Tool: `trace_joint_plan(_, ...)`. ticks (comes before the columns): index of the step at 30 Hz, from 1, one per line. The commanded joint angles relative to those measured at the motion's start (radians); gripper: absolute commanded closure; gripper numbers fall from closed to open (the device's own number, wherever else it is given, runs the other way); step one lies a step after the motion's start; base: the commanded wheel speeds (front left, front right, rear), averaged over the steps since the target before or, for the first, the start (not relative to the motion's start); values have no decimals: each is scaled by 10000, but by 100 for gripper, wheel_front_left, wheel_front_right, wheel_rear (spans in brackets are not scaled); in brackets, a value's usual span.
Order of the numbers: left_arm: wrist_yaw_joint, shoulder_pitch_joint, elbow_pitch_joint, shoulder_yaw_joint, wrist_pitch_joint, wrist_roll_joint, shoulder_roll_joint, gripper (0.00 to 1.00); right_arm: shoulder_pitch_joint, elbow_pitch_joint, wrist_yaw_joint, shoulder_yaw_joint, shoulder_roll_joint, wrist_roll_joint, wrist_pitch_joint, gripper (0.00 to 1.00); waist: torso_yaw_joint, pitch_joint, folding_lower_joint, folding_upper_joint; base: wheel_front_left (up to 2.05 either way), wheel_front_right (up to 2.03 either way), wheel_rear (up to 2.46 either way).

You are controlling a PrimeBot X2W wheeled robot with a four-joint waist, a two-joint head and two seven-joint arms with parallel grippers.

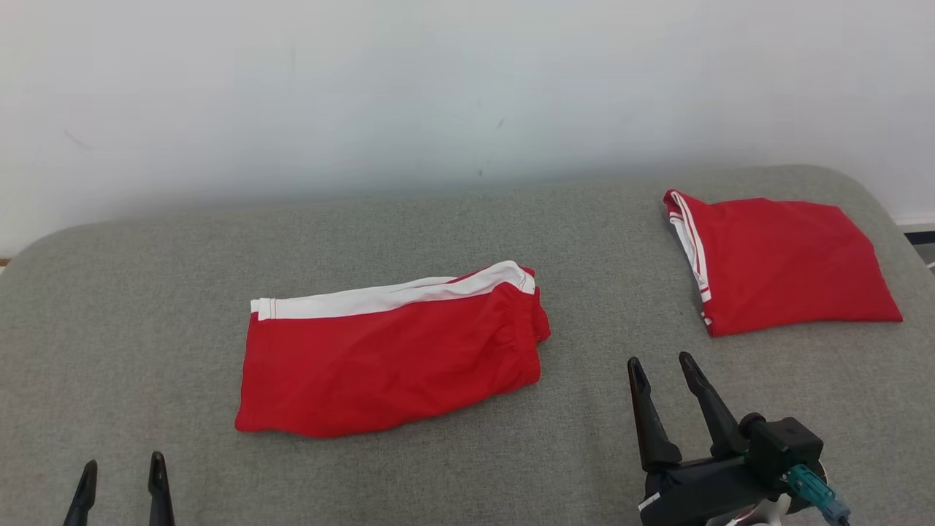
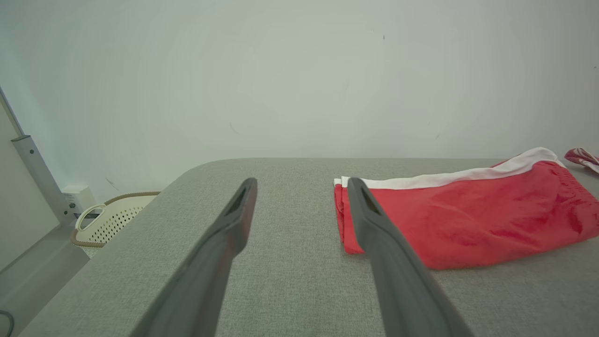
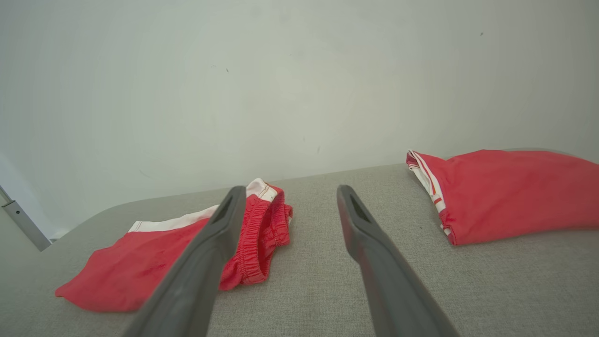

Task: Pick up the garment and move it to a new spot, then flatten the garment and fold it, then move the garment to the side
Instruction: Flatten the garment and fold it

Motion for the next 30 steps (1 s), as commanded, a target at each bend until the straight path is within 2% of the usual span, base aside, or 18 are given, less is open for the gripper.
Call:
trace_joint_plan(1, -50, -15, 25, 13, -34, 123, -24, 0, 73, 18, 0, 15, 13, -27, -22, 0, -5, -27, 0, 0, 0, 0, 0)
trace_joint_plan(22, -64, -23, 70, 75, -34, 335, -100, 0, -151, 264, 0, 123, -64, -37, 40, 0, 65, -65, 0, 0, 0, 0, 0)
trace_joint_plan(30, -140, -164, 124, -15, -34, 377, -183, 0, -1283, 1275, 0, 366, -75, -118, 249, 0, 245, 30, 0, 0, 0, 0, 0)
